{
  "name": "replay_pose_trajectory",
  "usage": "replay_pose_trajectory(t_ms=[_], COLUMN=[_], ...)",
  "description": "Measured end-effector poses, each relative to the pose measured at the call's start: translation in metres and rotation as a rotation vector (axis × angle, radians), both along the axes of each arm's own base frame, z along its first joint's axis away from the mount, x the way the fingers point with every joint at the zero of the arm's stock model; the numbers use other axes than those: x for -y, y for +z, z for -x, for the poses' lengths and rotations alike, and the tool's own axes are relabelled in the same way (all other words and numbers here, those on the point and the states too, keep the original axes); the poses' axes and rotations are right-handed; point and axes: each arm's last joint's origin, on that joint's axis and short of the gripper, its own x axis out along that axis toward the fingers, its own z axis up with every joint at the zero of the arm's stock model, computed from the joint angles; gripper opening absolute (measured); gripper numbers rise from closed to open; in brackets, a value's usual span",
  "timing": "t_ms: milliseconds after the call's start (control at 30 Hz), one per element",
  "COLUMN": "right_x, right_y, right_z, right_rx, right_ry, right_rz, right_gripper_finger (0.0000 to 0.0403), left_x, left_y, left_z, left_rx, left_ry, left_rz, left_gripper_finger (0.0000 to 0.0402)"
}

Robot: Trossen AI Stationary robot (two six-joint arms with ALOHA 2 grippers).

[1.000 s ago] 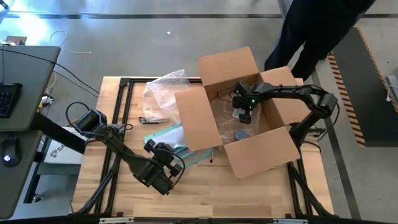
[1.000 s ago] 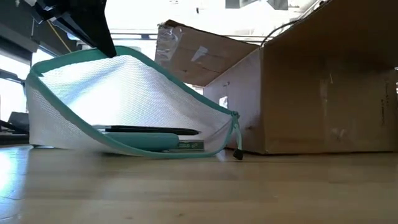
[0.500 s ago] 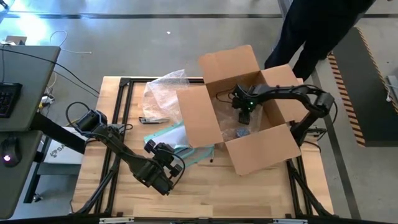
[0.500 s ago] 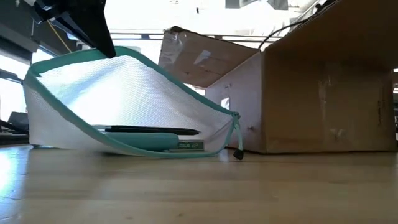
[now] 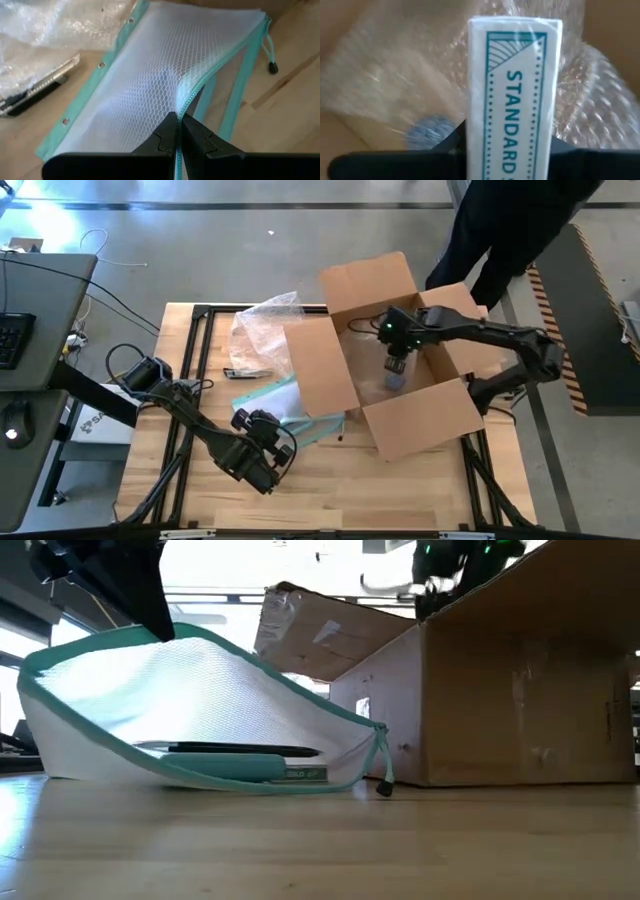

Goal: Unpack boxes
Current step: Put the blue game card into the white zip bag

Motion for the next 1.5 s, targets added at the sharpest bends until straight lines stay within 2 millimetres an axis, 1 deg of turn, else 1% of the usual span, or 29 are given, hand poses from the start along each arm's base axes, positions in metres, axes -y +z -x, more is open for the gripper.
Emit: replay_pose_trajectory(t_ms=[67,133,167,367,433,533,667,900,1033,1133,1200,1267,1367,1400,1500], right_x=[-0.005,-0.006,-0.006,0.003,0.007,0.012,0.015,0.013,0.012,0.008,0.006,0.005,0.005,0.004,-0.003], right_y=[0.002,-0.007,-0.015,-0.076,-0.089,-0.098,-0.097,-0.071,-0.070,-0.074,-0.077,-0.083,-0.086,-0.085,-0.071], right_z=[0.000,-0.001,-0.001,-0.009,-0.011,-0.014,-0.015,-0.018,-0.016,-0.015,-0.014,-0.013,-0.011,-0.011,-0.012], right_rx=[0.057,0.071,0.071,0.073,0.069,0.040,0.028,0.008,-0.037,-0.062,-0.073,-0.078,-0.092,-0.094,-0.073], right_ry=[0.010,0.023,0.030,0.052,0.064,0.076,0.115,0.143,0.253,0.287,0.297,0.299,0.266,0.255,0.238], right_rz=[0.013,0.005,-0.004,-0.019,-0.032,-0.038,-0.051,-0.053,-0.033,-0.019,-0.006,-0.004,0.021,0.026,0.027], right_gripper_finger=[0.0103,0.0124,0.0130,0.0132,0.0132,0.0137,0.0152,0.0152,0.0151,0.0147,0.0135,0.0113,0.0063,0.0048,0.0048], left_x=[0.002,0.005,0.006,0.009,0.010,0.010,0.010,0.009,0.009,0.009,0.009,0.009,0.009,0.009,0.010], left_y=[0.000,0.000,0.000,0.000,0.000,0.000,0.000,0.000,0.000,0.000,0.000,0.000,0.000,0.000,0.000], left_z=[0.001,0.001,0.002,0.003,0.003,0.002,0.002,0.001,0.001,0.001,0.001,0.001,0.001,0.001,0.001], left_rx=[0.003,0.016,0.023,0.036,0.042,0.049,0.053,0.051,0.050,0.049,0.049,0.049,0.046,0.044,0.044], left_ry=[-0.005,-0.014,-0.019,-0.029,-0.029,-0.029,-0.029,-0.018,-0.018,-0.019,-0.019,-0.019,-0.022,-0.024,-0.016], left_rz=[0.008,0.011,0.012,0.005,0.008,0.011,0.014,0.029,0.029,0.030,0.030,0.029,0.028,0.028,0.040], left_gripper_finger=[0.0000,0.0000,0.0000,0.0000,0.0000,0.0000,0.0000,0.0000,0.0000,0.0000,0.0000,0.0000,0.0000,0.0000,0.0000])
